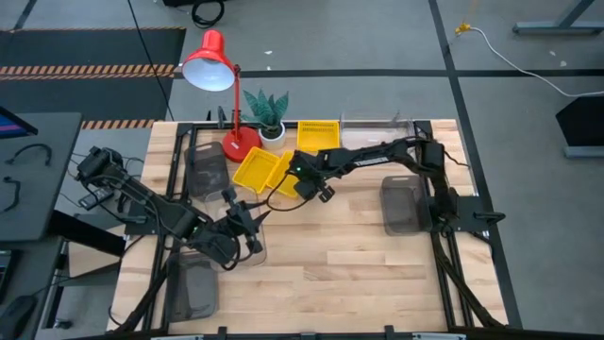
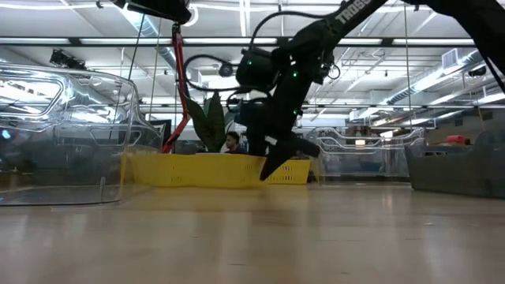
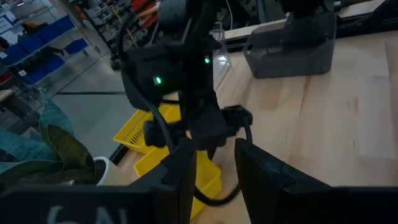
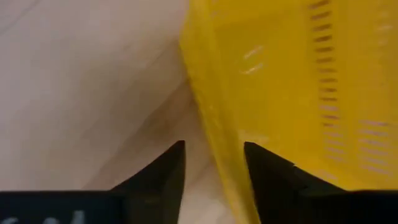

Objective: Stack baskets by color
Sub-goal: Stack the bottom right yellow bin on top of the top yellow bin

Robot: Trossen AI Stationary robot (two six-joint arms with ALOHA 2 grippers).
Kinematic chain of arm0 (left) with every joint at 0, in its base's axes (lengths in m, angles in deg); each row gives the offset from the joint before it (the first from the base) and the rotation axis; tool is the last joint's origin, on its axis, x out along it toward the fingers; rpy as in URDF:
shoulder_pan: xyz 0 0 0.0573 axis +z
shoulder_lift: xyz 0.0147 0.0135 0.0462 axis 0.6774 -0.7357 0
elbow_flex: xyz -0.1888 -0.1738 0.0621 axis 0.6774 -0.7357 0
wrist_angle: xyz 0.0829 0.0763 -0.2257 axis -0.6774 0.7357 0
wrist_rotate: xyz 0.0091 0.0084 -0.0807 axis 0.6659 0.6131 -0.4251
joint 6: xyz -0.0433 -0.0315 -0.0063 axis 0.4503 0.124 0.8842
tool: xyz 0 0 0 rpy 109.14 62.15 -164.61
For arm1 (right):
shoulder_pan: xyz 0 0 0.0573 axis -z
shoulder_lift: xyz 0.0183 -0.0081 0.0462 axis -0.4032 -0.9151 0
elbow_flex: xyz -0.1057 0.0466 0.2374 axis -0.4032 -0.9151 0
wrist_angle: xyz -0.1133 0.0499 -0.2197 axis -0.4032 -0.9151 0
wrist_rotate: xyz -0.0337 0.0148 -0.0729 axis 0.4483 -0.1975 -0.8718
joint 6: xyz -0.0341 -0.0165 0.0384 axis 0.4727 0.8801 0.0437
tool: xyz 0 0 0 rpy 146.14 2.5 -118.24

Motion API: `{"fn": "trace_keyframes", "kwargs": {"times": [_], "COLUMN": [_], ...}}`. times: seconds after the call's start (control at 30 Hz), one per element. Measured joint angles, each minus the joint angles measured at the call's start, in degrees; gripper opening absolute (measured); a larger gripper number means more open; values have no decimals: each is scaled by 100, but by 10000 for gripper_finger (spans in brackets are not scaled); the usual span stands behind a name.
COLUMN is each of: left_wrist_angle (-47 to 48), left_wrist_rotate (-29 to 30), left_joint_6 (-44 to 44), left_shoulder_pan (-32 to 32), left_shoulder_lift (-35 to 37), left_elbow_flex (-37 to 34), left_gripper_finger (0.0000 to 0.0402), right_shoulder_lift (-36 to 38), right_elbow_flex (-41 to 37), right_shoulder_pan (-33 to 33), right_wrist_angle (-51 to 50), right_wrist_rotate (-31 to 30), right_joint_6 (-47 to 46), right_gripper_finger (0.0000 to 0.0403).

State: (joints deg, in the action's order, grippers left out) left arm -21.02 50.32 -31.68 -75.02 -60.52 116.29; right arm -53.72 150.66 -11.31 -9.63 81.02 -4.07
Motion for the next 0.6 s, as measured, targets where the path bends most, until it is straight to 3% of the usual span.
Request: {"fn": "trace_keyframes", "kwargs": {"times": [0.27,0.47,0.6], "left_wrist_angle": [98,107,104], "left_wrist_rotate": [-2,-1,0], "left_joint_6": [3,-30,-32], "left_shoulder_pan": [7,7,7], "left_shoulder_lift": [0,-2,-2], "left_elbow_flex": [0,-2,-2], "left_gripper_finger": [117,117,117], "right_shoulder_lift": [151,790,1092], "right_elbow_flex": [-3,-1,5], "right_shoulder_pan": [-78,32,485], "right_wrist_angle": [-49,-153,49], "right_wrist_rotate": [50,-226,-457], "right_joint_6": [-967,-1724,-2272], "right_gripper_finger": [18,9,6]}}
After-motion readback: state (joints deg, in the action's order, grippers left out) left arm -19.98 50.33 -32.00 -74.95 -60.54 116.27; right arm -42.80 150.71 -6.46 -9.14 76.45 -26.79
